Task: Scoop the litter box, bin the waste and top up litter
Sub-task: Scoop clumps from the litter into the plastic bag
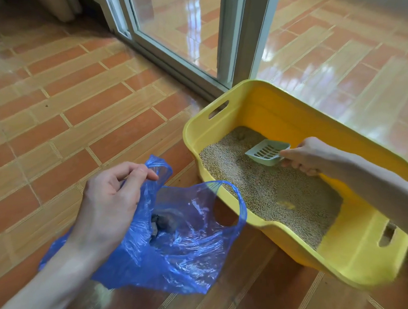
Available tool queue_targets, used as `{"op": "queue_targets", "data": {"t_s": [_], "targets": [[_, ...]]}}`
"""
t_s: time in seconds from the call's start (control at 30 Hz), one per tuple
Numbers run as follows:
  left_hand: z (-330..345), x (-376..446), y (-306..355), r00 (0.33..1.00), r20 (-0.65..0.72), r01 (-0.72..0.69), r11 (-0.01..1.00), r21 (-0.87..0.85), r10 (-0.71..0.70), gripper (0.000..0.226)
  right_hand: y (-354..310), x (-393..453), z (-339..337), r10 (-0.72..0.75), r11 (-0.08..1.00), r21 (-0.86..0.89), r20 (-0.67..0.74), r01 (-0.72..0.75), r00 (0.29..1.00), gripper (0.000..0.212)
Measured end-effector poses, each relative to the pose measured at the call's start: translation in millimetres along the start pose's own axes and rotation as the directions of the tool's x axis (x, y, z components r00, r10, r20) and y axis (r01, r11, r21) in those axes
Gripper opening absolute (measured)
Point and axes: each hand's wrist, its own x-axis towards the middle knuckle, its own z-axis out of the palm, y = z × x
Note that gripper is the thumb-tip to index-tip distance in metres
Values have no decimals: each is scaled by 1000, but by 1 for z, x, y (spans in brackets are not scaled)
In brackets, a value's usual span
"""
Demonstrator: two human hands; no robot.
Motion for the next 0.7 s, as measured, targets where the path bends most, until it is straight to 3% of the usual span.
{"op": "queue_targets", "data": {"t_s": [0.37,0.7], "targets": [[-1,2,-8,1000,9,-6,1000,24,6,29,-11,29,6,83,996,-27,69,-81,994,31],[7,1,-2,1000,16,-3,999,40,3,28,-11,43,17,59,996,54,93,-64,994,34]]}}
